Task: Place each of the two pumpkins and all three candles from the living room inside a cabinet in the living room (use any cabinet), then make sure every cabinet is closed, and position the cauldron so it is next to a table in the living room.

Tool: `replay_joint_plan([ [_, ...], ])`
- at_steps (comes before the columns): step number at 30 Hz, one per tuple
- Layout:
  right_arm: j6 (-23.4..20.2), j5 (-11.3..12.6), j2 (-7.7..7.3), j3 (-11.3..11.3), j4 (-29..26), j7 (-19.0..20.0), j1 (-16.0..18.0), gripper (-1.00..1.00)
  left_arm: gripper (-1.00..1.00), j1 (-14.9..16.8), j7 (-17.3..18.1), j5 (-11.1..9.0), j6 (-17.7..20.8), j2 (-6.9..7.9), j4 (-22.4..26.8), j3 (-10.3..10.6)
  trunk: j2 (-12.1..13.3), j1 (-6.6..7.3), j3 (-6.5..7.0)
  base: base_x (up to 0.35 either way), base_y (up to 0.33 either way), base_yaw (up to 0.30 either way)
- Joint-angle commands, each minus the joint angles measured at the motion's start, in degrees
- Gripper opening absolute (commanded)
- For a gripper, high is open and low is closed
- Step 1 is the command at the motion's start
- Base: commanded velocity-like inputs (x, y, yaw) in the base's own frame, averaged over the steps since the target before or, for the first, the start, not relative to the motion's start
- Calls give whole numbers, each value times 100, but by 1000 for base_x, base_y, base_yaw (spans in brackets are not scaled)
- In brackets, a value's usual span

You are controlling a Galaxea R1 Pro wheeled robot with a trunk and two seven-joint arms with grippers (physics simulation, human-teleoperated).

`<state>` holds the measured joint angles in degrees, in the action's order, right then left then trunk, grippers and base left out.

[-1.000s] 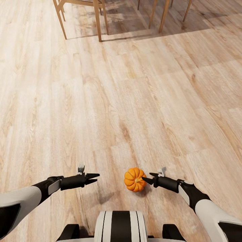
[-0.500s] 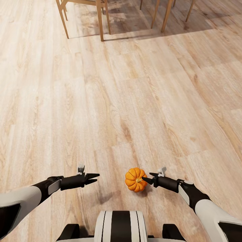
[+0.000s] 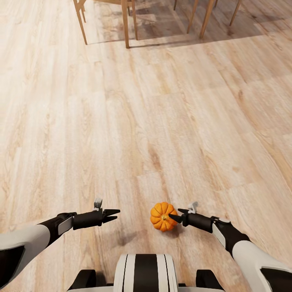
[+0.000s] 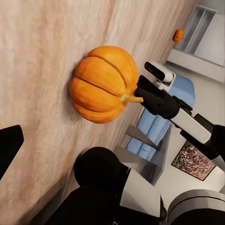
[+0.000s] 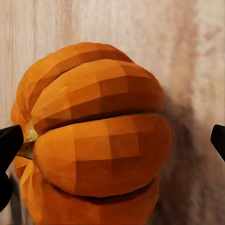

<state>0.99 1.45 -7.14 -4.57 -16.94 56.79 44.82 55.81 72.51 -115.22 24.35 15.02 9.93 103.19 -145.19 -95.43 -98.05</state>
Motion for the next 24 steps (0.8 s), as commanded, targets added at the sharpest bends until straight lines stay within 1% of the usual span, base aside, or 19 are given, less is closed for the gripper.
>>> replay_joint_plan([
  [1,-1,-2,4,0,1,-1,0,100,100,0,0,0,0,-1,0,0,0,0,-1,0,0,33],
  [13,7,-5,13,0,22,-19,0,100,100,0,0,0,0,-3,-1,2,0,0,-3,0,0,16],
  [17,7,-8,41,0,17,-236,0,100,100,0,0,0,0,-3,0,5,0,0,-3,0,0,184],
  [24,-1,-10,55,0,16,-298,0,100,100,0,0,0,0,-1,0,0,0,0,-3,0,0,30],
])
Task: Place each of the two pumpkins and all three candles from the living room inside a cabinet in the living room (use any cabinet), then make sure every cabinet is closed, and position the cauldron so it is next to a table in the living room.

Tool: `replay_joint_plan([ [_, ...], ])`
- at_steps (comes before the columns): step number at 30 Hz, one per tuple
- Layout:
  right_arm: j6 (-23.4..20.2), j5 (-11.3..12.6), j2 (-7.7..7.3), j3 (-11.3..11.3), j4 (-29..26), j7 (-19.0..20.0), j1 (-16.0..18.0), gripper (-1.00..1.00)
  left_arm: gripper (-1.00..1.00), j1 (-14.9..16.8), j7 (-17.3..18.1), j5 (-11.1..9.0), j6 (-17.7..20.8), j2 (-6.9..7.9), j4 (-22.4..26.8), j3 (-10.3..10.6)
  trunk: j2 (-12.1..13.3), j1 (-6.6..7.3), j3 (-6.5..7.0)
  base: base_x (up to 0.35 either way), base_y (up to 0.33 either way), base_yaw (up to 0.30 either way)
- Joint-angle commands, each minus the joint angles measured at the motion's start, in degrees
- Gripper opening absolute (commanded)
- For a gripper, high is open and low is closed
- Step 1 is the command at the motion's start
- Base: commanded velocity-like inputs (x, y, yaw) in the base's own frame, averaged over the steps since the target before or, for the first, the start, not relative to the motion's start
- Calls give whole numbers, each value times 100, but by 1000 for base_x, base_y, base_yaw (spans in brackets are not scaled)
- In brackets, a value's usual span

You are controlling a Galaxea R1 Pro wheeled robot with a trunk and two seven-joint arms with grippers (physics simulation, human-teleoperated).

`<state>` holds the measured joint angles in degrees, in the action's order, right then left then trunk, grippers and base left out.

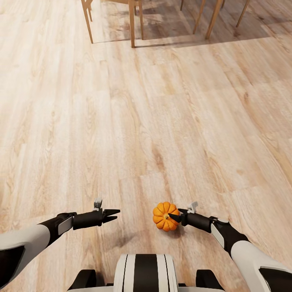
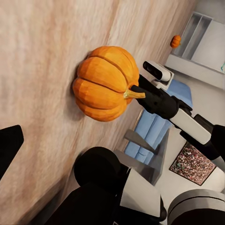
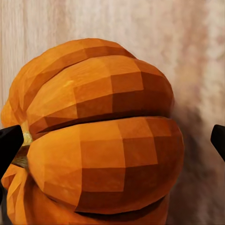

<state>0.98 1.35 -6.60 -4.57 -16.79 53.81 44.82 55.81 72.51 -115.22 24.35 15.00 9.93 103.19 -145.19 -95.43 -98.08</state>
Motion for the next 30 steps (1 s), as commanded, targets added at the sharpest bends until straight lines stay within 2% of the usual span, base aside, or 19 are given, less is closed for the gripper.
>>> replay_joint_plan([
  [1,-1,-2,0,0,0,-1,0,100,100,0,0,0,0,0,0,3,0,0,0,0,0,2],
  [22,-18,-3,0,2,-18,-11,0,100,100,0,0,0,0,-2,-2,4,0,0,-24,0,0,28],
  [30,-13,-3,2,77,-23,-13,0,100,100,0,0,0,0,-2,-4,1,0,0,-24,0,0,0],
])
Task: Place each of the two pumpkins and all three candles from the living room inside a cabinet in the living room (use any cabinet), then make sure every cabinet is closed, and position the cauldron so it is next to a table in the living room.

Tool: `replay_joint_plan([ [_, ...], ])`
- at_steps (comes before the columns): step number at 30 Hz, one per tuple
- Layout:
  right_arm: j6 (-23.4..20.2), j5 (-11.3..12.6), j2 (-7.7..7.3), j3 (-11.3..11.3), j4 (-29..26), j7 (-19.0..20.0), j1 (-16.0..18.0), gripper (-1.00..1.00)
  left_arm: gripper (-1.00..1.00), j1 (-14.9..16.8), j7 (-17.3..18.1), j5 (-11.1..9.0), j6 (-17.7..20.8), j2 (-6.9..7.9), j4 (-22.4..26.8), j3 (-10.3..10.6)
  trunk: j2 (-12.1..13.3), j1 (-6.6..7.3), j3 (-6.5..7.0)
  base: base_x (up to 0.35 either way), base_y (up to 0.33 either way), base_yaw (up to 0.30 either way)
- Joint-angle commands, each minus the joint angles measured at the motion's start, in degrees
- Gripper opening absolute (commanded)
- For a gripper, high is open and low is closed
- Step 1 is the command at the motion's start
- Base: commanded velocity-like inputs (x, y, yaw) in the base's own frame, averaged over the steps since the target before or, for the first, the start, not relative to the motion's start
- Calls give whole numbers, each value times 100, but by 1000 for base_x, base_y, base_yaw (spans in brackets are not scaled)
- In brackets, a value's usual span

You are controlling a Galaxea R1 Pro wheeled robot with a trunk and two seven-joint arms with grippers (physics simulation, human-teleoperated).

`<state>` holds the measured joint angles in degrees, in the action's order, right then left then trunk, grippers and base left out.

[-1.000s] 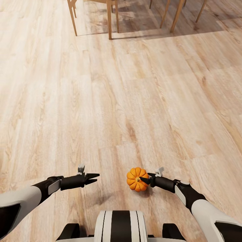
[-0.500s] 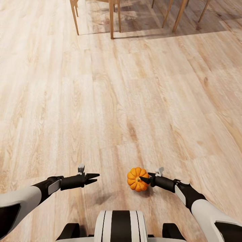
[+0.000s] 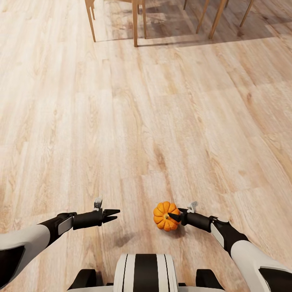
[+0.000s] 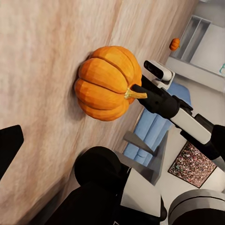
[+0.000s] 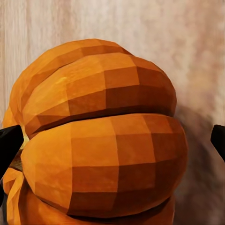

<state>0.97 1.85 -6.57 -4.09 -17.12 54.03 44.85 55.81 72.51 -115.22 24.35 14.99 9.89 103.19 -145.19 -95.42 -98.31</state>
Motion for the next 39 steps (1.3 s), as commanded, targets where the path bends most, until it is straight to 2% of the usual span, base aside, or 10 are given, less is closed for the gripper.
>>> replay_joint_plan([
  [1,-10,-53,-1,30,10,-34,-3,100,100,1,0,-1,0,-2,2,2,0,-1,-1,0,0,0],
  [11,-35,-40,13,59,16,-158,-3,100,100,1,-3,-1,0,-4,3,7,0,-1,-1,0,0,0],
  [16,-43,-43,101,66,24,-222,-3,100,100,1,-2,-1,0,-5,4,7,0,-1,-1,0,0,0],
  [26,-44,-44,121,85,32,-226,-3,100,100,1,-2,-1,0,-5,3,4,0,-1,-1,0,0,0],
  [28,-44,-39,121,185,31,-226,-3,100,100,1,-2,-1,0,-5,4,3,0,-1,-1,0,0,0],
  [31,-38,-29,121,473,25,-233,-3,100,100,1,-6,-1,0,-5,4,5,0,-1,-1,0,0,0],
  [34,-36,-27,121,541,24,-234,-3,100,100,1,-7,-1,0,-5,4,2,0,-1,-1,0,0,0],
  [35,-37,-24,121,550,24,-235,-3,-100,100,1,-6,-1,0,-5,4,1,0,-1,-1,0,0,0],
  [39,-41,-18,121,566,25,-235,-3,-100,100,1,-2,-1,0,-5,1,0,0,-1,-1,0,0,0],
])
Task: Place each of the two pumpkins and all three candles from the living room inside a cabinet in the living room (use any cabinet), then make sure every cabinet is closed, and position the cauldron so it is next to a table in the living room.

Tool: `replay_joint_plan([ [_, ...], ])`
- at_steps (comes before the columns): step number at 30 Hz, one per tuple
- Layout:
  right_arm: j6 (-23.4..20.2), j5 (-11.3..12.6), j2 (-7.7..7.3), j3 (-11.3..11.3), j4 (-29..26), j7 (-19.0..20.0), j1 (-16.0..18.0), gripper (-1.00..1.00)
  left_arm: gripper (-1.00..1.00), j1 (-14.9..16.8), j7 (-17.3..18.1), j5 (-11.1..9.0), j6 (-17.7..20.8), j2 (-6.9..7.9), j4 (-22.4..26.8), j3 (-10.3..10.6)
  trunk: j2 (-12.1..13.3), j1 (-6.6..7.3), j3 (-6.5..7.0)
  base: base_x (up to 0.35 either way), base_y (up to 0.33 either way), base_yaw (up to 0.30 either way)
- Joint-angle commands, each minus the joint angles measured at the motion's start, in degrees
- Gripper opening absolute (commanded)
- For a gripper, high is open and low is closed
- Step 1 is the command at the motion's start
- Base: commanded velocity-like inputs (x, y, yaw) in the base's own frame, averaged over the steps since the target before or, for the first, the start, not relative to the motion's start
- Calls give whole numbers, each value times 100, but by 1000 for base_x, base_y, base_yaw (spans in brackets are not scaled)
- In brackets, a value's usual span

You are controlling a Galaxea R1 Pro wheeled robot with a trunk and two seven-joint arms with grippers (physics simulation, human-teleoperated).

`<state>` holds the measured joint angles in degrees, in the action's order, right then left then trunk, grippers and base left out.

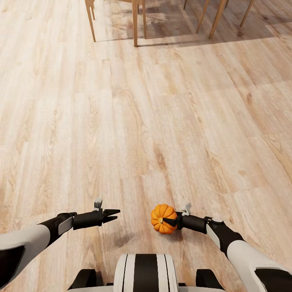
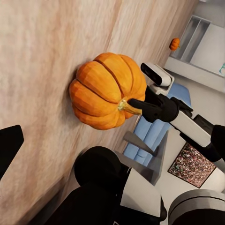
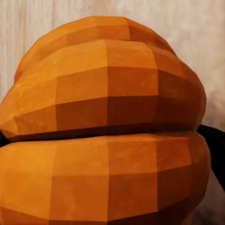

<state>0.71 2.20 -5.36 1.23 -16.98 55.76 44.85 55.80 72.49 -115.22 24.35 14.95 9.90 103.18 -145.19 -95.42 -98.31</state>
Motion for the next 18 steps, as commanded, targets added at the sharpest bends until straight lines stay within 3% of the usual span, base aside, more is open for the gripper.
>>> replay_joint_plan([
  [1,-17,-53,0,35,10,-406,-3,-100,100,1,-2,-1,0,0,0,4,0,-1,-1,0,0,0],
  [13,-1,-33,-41,20,-20,-263,-3,-100,100,1,-2,-1,0,0,-2,2,0,-1,-1,0,0,0],
  [18,-15,-10,-72,4,-25,630,-3,-100,100,1,0,-1,0,0,-3,2,0,-1,-1,0,0,0],
])
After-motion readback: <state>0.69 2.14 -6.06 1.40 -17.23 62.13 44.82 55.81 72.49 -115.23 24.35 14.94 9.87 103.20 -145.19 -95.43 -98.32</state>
